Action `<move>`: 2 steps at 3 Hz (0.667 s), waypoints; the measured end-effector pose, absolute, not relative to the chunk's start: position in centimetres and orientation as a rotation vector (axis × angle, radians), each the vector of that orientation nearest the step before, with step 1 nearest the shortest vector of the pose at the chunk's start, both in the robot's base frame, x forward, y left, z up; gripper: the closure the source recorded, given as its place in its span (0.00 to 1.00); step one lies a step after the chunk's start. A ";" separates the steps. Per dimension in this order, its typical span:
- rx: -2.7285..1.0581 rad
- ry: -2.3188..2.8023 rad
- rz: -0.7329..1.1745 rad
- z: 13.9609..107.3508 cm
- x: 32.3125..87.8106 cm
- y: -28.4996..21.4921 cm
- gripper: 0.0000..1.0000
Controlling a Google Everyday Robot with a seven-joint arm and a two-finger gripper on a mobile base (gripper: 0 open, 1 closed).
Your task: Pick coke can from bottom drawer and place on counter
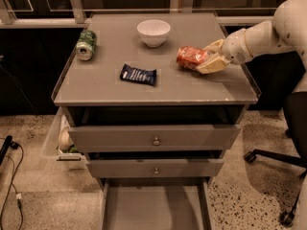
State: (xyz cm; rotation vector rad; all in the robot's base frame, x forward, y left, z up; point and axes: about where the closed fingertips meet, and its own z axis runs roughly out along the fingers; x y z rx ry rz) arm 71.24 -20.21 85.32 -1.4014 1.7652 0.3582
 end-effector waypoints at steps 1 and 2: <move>-1.401 1.765 0.358 85.3 71.2 -20.2 0.12; -1.401 1.765 0.358 85.3 71.2 -20.2 0.00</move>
Offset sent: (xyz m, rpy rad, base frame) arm 0.0000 0.0000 0.0000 0.0000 0.0000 0.0000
